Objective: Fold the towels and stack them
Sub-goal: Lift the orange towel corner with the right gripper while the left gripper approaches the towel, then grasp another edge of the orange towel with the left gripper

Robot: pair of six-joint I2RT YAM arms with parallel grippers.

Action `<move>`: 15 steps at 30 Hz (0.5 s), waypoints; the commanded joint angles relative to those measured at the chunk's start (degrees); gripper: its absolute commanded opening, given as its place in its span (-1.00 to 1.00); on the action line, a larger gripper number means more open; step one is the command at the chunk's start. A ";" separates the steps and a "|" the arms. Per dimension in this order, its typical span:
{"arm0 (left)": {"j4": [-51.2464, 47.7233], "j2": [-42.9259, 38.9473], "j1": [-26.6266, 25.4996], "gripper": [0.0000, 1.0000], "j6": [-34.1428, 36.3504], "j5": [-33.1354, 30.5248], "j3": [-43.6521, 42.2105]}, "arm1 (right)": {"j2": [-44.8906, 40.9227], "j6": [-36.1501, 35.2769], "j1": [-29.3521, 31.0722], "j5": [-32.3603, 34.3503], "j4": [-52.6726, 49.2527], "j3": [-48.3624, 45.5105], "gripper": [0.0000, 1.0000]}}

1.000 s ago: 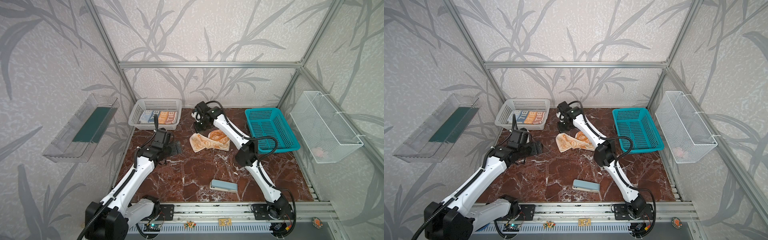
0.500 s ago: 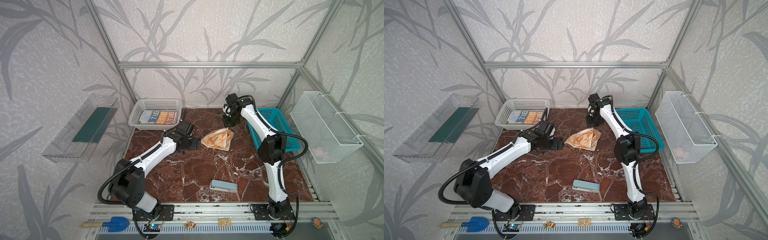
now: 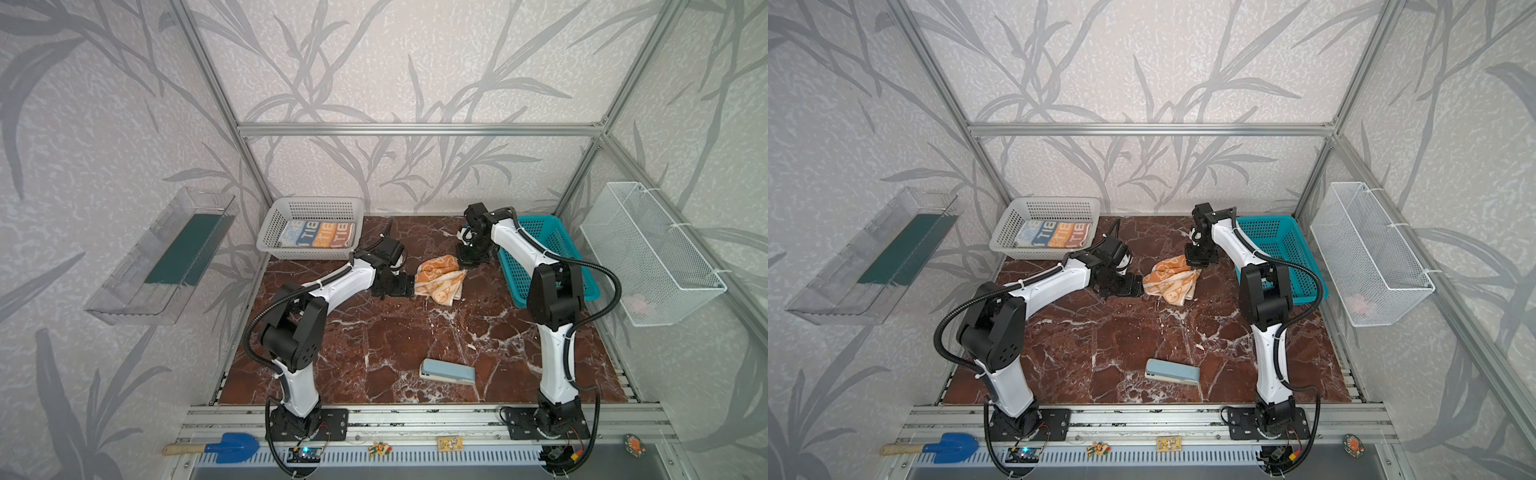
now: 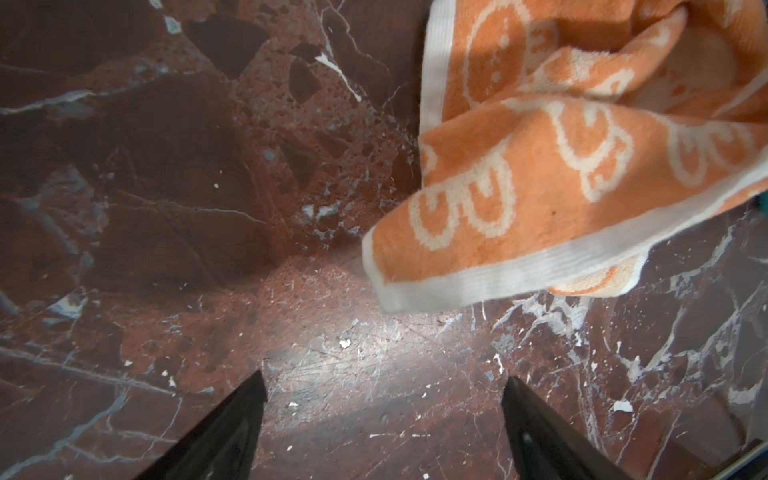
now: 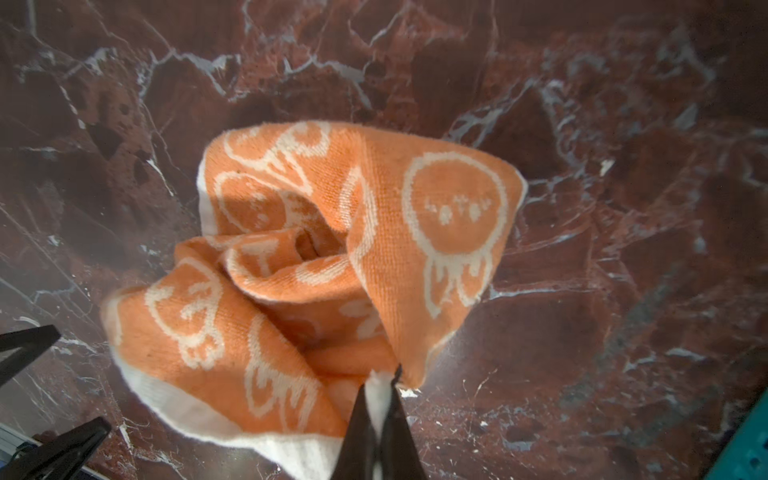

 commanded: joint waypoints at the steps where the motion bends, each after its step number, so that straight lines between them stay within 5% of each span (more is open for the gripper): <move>1: 5.55 0.72 -0.25 0.71 -4.48 1.54 -0.25 | -2.75 -0.81 -0.54 -1.69 1.29 -1.20 -1.00; 6: 18.38 0.32 -0.38 0.53 -16.35 4.53 -5.74 | -3.09 -0.87 -1.10 -2.28 1.85 -1.84 -1.00; 15: 24.42 0.05 -0.36 0.42 -26.76 3.85 -11.10 | -3.23 -0.44 -1.55 -3.45 2.76 -2.01 -1.00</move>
